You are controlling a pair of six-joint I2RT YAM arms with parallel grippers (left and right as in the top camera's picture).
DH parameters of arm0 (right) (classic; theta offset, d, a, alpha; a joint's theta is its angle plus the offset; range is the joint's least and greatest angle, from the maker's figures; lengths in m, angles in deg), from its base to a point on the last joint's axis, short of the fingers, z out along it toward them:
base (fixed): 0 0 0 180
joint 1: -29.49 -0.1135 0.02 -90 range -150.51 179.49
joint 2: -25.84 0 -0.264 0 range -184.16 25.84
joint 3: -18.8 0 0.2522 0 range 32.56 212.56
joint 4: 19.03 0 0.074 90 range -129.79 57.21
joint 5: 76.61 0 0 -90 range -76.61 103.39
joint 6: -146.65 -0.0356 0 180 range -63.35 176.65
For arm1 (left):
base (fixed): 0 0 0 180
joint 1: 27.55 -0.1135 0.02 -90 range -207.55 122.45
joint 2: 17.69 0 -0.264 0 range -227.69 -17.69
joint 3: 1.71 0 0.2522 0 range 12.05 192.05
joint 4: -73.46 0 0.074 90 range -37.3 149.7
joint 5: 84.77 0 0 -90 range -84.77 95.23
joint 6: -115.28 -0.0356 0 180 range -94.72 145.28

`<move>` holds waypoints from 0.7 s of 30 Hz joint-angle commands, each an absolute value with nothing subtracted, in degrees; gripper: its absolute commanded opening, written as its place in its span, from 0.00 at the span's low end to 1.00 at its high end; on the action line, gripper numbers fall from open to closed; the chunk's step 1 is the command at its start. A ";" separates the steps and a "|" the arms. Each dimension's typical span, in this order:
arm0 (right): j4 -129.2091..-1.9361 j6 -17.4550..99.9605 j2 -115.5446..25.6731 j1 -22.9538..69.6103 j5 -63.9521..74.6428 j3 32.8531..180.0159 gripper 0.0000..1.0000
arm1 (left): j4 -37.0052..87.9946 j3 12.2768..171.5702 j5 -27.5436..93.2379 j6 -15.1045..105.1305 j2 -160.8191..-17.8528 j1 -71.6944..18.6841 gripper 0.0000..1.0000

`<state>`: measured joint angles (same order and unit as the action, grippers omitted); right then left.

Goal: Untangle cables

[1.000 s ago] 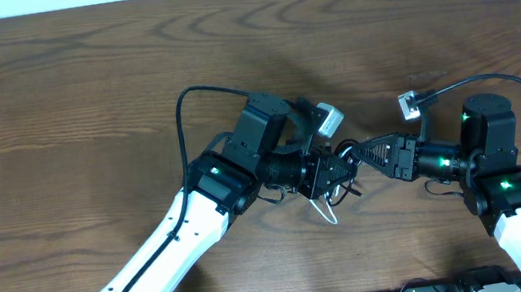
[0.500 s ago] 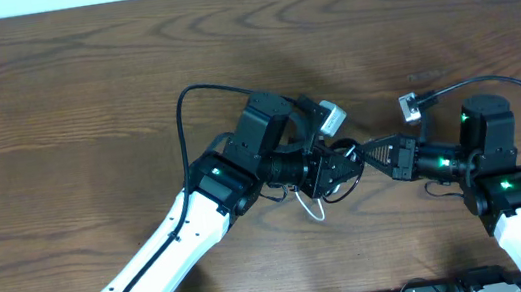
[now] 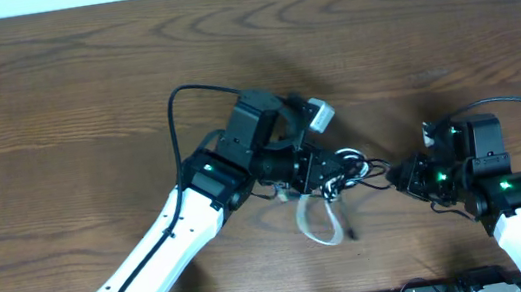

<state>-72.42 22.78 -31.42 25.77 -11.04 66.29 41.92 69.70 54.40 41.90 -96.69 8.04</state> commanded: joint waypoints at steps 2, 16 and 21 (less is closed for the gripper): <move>-75.48 23.46 -31.18 25.66 7.80 66.49 0.01 | 40.85 70.35 55.08 40.13 -96.30 5.50 0.08; -85.28 11.11 -31.18 26.03 32.00 66.49 0.01 | 40.22 70.35 55.05 37.75 -96.28 3.60 0.08; -83.88 10.15 -31.18 28.37 30.73 66.49 0.01 | 38.90 70.35 55.10 37.79 -96.23 1.33 0.07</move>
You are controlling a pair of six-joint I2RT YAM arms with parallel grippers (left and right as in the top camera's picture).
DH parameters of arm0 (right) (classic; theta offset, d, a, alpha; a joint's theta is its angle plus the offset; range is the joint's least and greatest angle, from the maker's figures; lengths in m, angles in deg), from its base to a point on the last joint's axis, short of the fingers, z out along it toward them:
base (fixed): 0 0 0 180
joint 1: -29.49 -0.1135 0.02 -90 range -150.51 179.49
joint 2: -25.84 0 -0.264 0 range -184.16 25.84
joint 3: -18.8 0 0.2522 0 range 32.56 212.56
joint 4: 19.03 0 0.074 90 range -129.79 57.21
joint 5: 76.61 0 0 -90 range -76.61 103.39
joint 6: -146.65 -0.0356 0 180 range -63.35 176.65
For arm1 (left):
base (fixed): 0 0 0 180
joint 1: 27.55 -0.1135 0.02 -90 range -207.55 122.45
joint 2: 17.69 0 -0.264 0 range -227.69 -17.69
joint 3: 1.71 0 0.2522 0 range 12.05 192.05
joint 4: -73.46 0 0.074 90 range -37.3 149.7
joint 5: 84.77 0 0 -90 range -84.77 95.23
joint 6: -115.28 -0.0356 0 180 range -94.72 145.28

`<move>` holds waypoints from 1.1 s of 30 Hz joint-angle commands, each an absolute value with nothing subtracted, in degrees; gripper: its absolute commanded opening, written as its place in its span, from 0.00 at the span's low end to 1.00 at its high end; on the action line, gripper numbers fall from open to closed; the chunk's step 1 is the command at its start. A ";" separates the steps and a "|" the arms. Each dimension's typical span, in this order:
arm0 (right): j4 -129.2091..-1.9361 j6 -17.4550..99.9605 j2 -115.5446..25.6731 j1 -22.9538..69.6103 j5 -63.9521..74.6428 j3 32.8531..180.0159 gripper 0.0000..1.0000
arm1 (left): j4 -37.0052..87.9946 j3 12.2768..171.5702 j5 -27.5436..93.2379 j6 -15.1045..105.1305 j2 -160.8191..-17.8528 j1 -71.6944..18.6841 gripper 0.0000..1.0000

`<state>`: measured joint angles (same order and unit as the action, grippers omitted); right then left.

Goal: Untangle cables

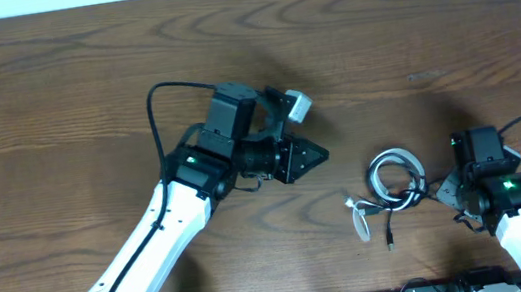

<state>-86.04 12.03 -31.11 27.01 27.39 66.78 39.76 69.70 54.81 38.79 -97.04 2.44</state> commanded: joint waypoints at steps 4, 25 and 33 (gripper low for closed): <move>-74.92 21.93 -31.18 28.32 11.24 66.49 0.01 | 37.83 70.35 55.05 37.75 -96.23 1.68 0.07; -67.35 38.04 -31.18 28.32 -6.42 66.49 0.45 | 29.96 70.18 42.44 34.88 -96.54 4.65 0.42; -68.56 37.84 -31.18 28.32 -6.01 66.49 0.42 | 34.38 70.13 33.92 36.57 -103.03 7.91 0.55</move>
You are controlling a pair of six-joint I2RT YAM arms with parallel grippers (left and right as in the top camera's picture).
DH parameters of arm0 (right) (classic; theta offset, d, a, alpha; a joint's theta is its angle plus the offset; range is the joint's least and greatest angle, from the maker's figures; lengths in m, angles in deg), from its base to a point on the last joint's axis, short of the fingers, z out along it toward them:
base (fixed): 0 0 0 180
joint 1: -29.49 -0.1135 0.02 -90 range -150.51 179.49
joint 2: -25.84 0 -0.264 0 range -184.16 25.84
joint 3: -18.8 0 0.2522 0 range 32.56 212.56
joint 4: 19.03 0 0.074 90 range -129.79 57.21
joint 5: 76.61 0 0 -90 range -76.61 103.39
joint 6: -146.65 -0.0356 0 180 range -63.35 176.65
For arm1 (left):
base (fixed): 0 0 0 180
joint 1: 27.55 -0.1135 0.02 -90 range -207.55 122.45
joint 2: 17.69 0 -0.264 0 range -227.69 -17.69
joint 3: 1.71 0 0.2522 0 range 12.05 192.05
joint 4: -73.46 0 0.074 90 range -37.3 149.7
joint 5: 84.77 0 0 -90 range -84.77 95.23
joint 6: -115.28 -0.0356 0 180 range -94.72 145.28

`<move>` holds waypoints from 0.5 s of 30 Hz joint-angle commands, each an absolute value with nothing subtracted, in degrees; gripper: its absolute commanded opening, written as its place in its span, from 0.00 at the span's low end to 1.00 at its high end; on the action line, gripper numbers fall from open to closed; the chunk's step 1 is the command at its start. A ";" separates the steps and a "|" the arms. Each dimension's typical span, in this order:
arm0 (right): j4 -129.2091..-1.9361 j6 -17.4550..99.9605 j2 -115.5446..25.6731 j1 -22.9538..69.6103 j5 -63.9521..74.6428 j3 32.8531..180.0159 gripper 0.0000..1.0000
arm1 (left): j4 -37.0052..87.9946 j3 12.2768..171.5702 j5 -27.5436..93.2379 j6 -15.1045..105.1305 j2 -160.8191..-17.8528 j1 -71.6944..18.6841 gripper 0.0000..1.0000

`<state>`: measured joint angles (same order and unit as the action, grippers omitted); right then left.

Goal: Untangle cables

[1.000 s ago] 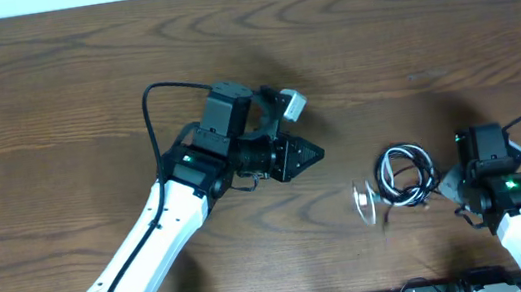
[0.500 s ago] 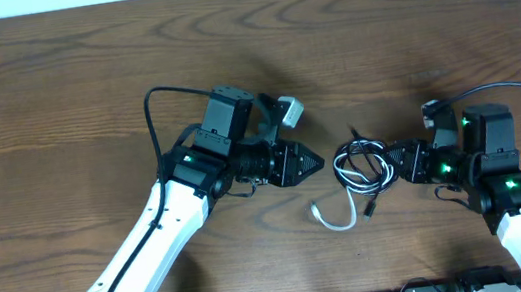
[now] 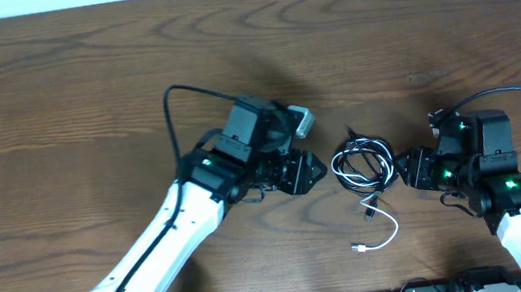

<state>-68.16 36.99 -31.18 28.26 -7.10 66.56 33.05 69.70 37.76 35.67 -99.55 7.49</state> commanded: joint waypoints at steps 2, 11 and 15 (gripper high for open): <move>-69.02 36.93 -31.18 28.32 -5.99 66.49 0.42 | 35.25 70.59 33.98 40.02 -105.28 7.76 0.61; -74.30 32.55 -31.18 28.34 3.08 66.49 0.47 | 20.46 87.36 34.03 38.42 -113.04 5.92 0.64; -77.21 31.40 -31.18 28.34 7.28 66.49 0.50 | 18.38 94.59 33.90 38.66 -116.89 4.80 0.65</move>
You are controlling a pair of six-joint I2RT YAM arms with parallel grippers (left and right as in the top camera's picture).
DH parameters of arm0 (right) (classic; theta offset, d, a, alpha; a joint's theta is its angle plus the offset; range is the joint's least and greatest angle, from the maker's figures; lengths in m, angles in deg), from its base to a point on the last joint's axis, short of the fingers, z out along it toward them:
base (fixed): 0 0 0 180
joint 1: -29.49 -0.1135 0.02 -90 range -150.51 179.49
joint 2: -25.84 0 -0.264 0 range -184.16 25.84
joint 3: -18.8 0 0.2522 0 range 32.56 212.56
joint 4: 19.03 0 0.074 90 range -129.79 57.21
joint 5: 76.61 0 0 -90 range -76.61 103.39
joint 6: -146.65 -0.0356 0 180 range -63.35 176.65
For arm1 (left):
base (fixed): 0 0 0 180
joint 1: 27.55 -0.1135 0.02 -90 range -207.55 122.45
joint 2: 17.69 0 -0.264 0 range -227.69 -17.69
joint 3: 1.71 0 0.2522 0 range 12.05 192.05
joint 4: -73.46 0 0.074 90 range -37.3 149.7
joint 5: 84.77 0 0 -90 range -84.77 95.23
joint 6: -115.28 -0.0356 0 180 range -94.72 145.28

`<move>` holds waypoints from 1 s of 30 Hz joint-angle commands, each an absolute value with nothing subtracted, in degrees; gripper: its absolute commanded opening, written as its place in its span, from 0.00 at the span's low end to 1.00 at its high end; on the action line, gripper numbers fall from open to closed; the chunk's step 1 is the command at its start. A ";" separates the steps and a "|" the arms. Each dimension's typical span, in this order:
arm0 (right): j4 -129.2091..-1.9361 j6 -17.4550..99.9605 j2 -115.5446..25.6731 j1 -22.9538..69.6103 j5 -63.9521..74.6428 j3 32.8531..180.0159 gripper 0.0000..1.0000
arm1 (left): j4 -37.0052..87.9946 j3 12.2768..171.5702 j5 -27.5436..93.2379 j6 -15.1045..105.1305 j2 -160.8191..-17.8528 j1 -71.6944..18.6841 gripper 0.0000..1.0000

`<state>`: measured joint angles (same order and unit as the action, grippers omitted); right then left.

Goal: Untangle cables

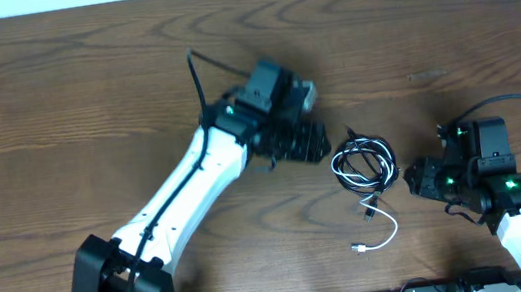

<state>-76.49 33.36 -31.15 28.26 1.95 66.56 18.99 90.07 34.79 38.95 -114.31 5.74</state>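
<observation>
A tangled coil of white and black cables (364,166) lies on the table at centre right. A white tail runs down from it to a connector (360,248). My left gripper (319,144) sits just left of the coil, pointing at it, with its fingers apart and nothing between them. My right gripper (414,178) is just right of the coil and a little lower. It stands clear of the black loop and looks open and empty.
The brown wooden table (52,93) spreads around the coil. The left arm's black cable (198,68) arcs above its wrist. The right arm's cable loops at the far right. A dark rail runs along the front edge.
The left gripper has moved up and slightly right, now level with the coil's top left. The right gripper has drawn back down and right, away from the coil. The cables lie as before.
At first both grippers met at the tangle in the middle, the left one on it. Then the tangle lay further right by the right gripper, with the left gripper apart from it. Later it lay spread between both grippers. Now both stand off it.
</observation>
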 commanded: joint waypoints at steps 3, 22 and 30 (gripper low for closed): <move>-77.89 31.40 -31.18 28.34 7.26 66.49 0.51 | 21.83 95.64 34.11 38.66 -119.55 4.72 0.65; -78.06 31.40 -31.18 28.32 7.21 66.49 0.52 | 38.60 95.64 40.58 49.22 -137.76 9.48 0.59; -78.09 31.42 -31.18 28.34 7.00 66.49 0.51 | 38.05 95.53 34.92 49.18 -139.84 12.17 0.26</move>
